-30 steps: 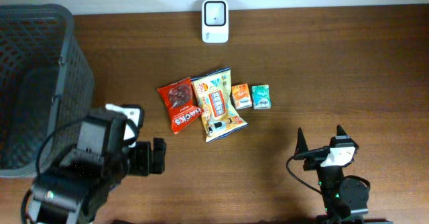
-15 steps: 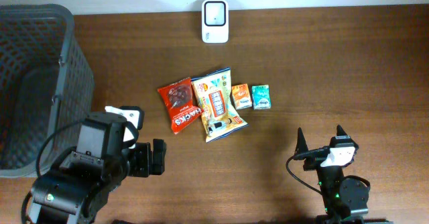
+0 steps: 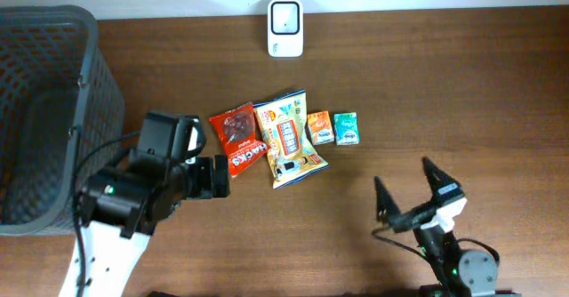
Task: Scan the item barcode
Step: 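Reach the right gripper to the red candy bag and grasp it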
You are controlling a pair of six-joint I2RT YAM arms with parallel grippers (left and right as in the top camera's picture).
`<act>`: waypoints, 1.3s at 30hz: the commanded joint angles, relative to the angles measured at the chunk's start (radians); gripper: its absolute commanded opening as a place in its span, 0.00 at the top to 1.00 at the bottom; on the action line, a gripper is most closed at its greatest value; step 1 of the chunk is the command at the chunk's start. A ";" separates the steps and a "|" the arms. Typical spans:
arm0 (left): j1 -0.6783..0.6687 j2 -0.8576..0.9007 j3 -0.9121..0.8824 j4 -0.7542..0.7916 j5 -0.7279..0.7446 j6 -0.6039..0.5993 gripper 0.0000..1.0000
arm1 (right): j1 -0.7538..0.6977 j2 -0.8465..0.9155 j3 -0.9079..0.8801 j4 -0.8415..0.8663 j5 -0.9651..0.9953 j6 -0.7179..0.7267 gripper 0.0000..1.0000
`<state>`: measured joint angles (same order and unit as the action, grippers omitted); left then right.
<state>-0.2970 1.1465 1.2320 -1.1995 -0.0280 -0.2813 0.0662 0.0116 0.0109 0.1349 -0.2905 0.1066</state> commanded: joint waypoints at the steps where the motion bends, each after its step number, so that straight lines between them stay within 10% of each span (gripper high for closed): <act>1: 0.001 0.045 -0.004 0.000 -0.013 -0.010 0.01 | 0.006 -0.008 -0.002 0.206 -0.306 0.072 0.01; 4: 0.004 0.060 -0.003 0.008 -0.021 -0.010 0.01 | 0.005 0.005 0.117 0.184 -0.302 0.066 0.01; 12: 0.215 -0.158 0.002 0.010 -0.018 -0.126 0.01 | 0.006 0.505 0.792 -0.631 -0.342 -0.188 0.02; 19: 0.261 -0.288 0.002 -0.036 -0.019 -0.126 0.01 | 0.006 0.880 0.891 -0.551 -0.880 -0.024 0.02; 23: 0.261 -0.288 0.002 -0.054 -0.019 -0.126 0.01 | 0.006 0.915 0.893 -0.545 -0.695 0.161 0.01; 30: 0.261 -0.288 0.002 -0.055 -0.019 -0.126 0.01 | 0.006 1.102 1.205 -1.155 -0.175 0.137 0.01; 39: 0.261 -0.288 0.002 -0.055 -0.019 -0.126 0.01 | 0.108 1.312 1.266 -0.956 -0.372 0.138 0.01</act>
<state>-0.0425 0.8619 1.2301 -1.2530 -0.0422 -0.3946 0.1017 1.2610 1.2606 -0.8688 -0.6304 0.2546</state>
